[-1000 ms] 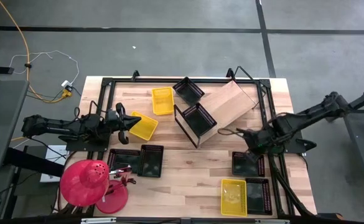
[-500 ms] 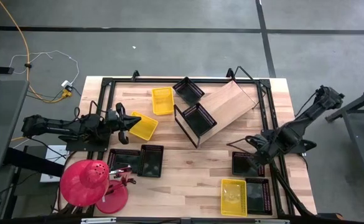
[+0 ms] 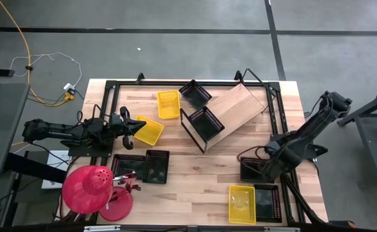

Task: Stack baskets on shelf by color
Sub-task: Stack the black bin on top of the black bin on the shelf

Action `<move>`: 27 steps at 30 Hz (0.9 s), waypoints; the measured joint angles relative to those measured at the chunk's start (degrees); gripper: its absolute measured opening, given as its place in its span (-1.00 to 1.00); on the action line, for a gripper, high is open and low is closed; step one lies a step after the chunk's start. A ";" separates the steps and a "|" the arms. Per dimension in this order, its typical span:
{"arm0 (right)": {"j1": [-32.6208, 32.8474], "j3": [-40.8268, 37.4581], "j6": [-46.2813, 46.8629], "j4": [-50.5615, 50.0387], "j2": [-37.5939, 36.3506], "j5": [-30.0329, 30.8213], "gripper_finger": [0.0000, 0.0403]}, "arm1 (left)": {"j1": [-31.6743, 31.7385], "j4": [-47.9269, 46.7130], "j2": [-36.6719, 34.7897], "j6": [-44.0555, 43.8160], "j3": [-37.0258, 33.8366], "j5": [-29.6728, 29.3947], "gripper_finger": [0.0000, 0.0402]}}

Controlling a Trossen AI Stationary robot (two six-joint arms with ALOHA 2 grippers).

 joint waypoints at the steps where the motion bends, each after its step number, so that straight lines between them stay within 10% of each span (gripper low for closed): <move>1: 0.00 0.00 0.05 0.26 0.81 0.01 -0.03 | 0.00 0.00 0.00 -0.02 0.00 0.00 -1.00; 21: -0.02 -5.28 2.17 10.46 10.83 0.12 -0.03 | 0.00 0.00 0.00 0.00 0.00 0.01 -1.00; 27: -0.04 -5.53 -1.01 10.13 10.81 -0.17 -0.33 | 0.02 0.02 0.00 0.00 0.00 0.00 -1.00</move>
